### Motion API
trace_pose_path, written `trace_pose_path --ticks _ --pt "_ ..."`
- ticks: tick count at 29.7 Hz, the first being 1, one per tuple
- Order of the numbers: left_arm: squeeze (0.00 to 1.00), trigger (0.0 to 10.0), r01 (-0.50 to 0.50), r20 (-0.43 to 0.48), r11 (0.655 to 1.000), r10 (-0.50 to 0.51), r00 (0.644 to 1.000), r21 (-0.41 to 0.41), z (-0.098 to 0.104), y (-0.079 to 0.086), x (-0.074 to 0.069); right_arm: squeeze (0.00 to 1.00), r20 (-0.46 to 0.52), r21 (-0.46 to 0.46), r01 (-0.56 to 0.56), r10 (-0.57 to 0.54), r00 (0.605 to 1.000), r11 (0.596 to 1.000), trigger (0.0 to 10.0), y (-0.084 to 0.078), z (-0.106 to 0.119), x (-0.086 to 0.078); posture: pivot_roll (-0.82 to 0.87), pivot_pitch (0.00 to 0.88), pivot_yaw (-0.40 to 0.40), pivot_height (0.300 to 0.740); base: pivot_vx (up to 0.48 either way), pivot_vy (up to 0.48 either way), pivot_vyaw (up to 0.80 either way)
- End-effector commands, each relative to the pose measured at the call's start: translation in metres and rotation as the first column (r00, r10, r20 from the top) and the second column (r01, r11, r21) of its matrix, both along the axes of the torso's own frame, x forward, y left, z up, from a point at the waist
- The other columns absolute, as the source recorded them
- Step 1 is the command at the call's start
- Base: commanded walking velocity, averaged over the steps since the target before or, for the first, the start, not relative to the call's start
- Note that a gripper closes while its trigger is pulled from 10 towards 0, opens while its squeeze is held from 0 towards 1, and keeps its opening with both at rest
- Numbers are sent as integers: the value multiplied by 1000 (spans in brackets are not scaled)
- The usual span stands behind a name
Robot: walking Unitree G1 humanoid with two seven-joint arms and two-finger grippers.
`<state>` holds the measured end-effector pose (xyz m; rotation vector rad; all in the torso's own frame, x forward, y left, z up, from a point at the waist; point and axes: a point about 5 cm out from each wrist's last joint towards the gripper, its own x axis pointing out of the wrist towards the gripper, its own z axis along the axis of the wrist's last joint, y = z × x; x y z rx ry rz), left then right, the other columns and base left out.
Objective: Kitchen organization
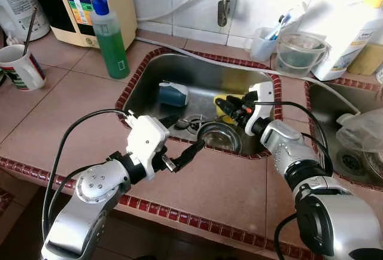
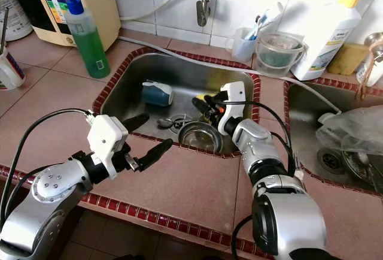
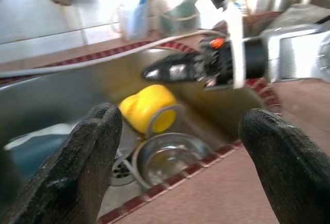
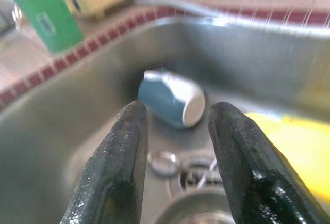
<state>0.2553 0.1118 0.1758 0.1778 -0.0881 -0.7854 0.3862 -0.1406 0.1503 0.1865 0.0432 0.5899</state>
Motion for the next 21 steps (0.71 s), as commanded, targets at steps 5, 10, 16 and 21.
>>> trace_pose_path --ticks 5,10,16,21 --pt "0 10000 -175 1 982 176 984 -64 -2 14 21 1000 164 55 78 -86 983 995 10000 0 17 -1 -17 89 -52 740 0 0 0" --pt "0 10000 -254 24 966 256 966 -49 -7 18 25 1000 258 78 123 -140 956 989 10000 7 19 -12 -21 59 -47 740 0 0 0" --pt "0 10000 -317 4 945 318 948 -86 -13 24 25 1000 357 131 205 -239 903 970 10000 14 24 -32 -28 34 -40 740 0 0 0" --pt "0 10000 -409 3 903 413 911 -130 -14 40 34 1000 437 115 288 -309 845 951 10000 13 30 -51 -41 9 -25 740 0 0 0"
